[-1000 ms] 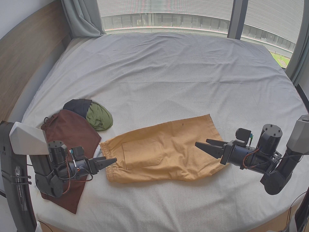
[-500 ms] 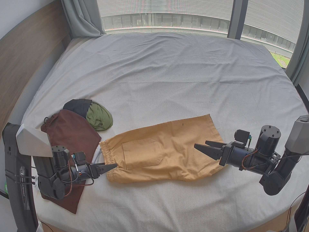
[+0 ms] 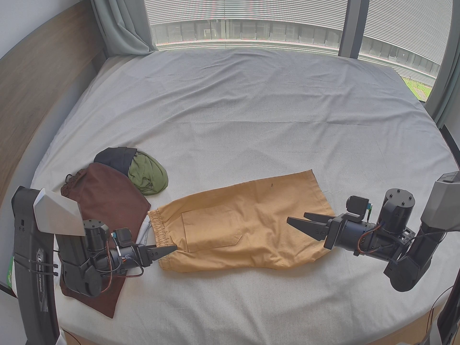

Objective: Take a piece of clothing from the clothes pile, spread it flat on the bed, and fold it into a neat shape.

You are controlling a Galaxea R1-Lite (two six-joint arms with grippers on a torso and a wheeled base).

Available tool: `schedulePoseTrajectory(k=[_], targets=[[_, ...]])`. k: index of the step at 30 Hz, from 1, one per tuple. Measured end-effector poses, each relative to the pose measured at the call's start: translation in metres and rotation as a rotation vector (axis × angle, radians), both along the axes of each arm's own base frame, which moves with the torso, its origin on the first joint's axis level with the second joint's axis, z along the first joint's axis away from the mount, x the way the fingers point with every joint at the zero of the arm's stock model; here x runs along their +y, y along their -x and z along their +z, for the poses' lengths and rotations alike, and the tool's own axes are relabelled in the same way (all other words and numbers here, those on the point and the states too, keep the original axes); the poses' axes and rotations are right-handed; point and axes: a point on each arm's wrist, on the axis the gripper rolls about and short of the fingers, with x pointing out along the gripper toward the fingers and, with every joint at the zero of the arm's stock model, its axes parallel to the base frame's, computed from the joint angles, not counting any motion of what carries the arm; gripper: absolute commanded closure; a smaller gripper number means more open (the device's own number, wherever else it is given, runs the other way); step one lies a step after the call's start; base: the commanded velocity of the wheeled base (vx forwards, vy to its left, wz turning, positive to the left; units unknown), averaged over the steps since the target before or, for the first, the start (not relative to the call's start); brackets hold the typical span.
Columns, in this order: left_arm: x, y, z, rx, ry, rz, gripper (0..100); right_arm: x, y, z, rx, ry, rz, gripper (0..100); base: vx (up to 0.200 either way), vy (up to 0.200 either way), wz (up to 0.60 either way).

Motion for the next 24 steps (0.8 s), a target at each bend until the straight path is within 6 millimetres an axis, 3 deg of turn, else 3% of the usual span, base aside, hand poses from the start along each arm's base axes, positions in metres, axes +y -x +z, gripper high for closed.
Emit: schedulePoseTrajectory(k=[24], targets=[[-0.011, -0.015, 0.001, 0.057, 0.091, 0.021, 0, 0.001, -0.001, -0.005, 0.015, 0.006, 0.0, 0, 0.0, 0.0, 0.0]])
